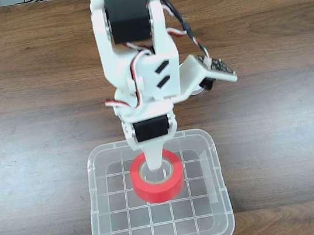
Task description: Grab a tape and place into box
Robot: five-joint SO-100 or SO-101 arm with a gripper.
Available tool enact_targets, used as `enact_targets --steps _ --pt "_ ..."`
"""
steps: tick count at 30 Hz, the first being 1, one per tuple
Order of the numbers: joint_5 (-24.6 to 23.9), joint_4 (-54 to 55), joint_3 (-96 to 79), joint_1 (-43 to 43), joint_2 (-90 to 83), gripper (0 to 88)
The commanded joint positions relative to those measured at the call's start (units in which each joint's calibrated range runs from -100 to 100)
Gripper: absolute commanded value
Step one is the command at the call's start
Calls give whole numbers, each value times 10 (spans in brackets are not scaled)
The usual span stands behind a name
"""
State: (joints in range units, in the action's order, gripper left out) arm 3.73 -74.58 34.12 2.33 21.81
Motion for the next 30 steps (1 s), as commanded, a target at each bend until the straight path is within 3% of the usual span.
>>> enact_targets --steps 1,14,20,30 --pt "1 1 148 -1 84 54" --pt "3 -5 152 0 154 63" --pt "3 -5 152 -3 154 175" --pt "3 -9 152 -5 150 179"
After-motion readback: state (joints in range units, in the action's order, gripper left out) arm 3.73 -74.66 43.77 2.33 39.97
